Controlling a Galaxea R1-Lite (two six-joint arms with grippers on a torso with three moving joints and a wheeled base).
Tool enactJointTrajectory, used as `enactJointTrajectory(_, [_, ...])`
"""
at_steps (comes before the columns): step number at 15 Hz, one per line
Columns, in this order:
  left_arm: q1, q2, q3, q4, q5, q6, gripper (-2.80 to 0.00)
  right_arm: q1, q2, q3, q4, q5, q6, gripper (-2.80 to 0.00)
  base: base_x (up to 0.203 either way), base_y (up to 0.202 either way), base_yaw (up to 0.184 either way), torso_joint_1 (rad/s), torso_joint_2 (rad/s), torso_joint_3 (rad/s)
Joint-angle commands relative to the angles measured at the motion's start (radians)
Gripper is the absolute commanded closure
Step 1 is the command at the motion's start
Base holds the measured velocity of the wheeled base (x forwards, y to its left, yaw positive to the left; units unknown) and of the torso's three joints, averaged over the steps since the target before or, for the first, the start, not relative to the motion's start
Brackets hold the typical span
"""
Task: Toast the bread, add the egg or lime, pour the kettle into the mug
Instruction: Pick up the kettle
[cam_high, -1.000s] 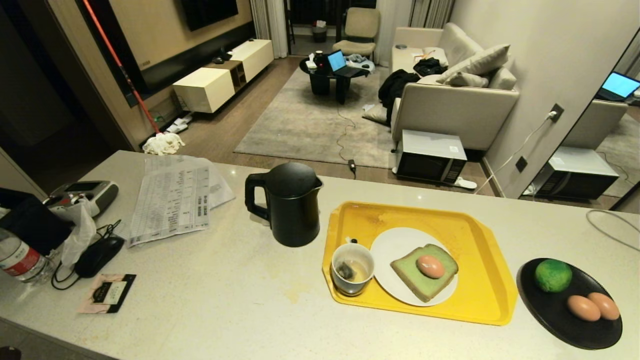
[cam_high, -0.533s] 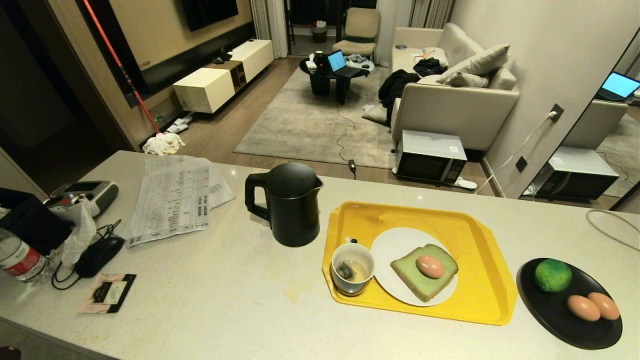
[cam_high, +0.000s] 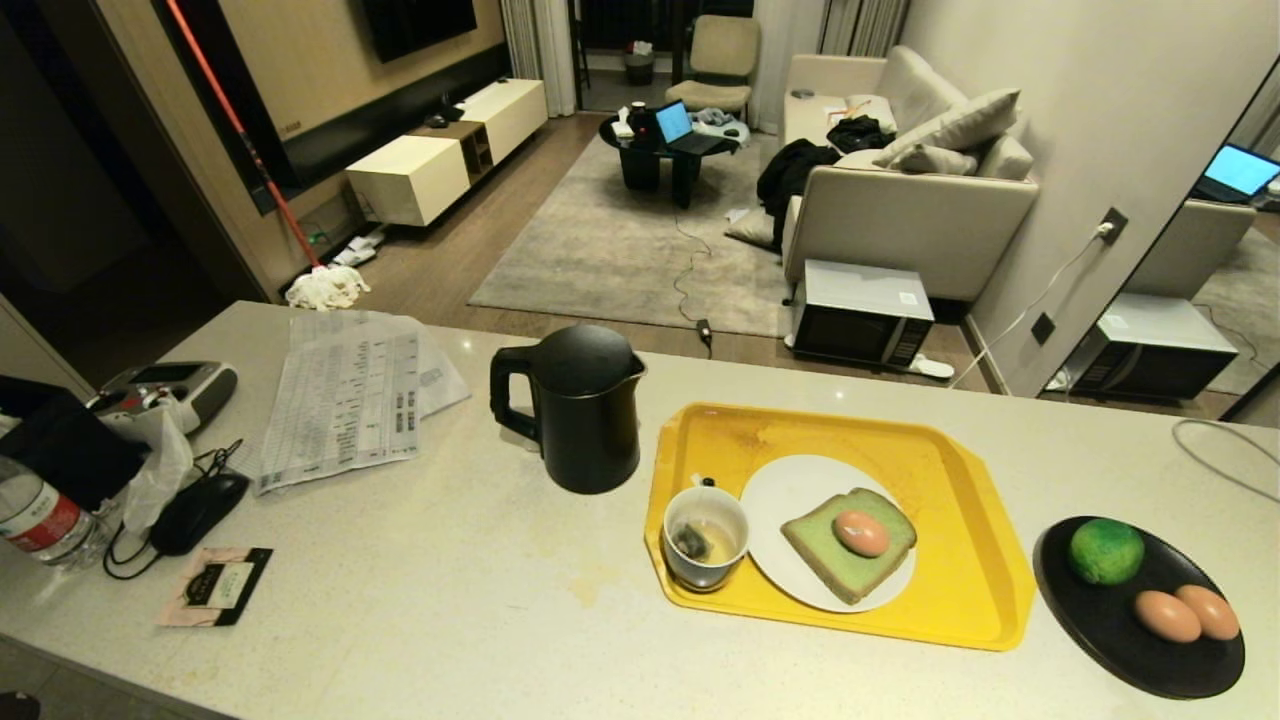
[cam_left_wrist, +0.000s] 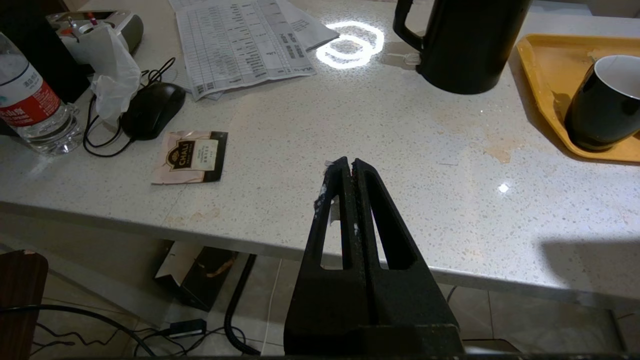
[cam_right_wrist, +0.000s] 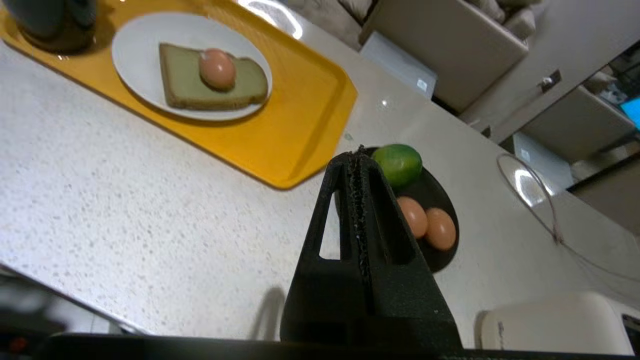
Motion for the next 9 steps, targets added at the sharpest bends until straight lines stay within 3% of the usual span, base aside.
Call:
enactJointTrajectory(1, [0.000, 0.000, 0.000, 0.000, -0.001, 0.000, 0.00, 0.000, 0.002, 0.012, -0.011, -0.029, 0.078, 0.00, 0.000, 0.000, 0.000, 0.000, 0.00, 0.000])
enactJointTrajectory(5, [0.000, 0.000, 0.000, 0.000, -0.001, 0.000, 0.00, 0.000, 0.002, 0.009, -0.018, -0.074, 0.285, 0.00, 0.000, 0.000, 0.000, 0.000, 0.00, 0.000])
enactJointTrajectory(9, [0.000, 0.000, 0.000, 0.000, -0.001, 0.000, 0.00, 0.000, 0.002, 0.050, -0.087, -0.039, 0.340, 0.00, 0.000, 0.000, 0.000, 0.000, 0.00, 0.000])
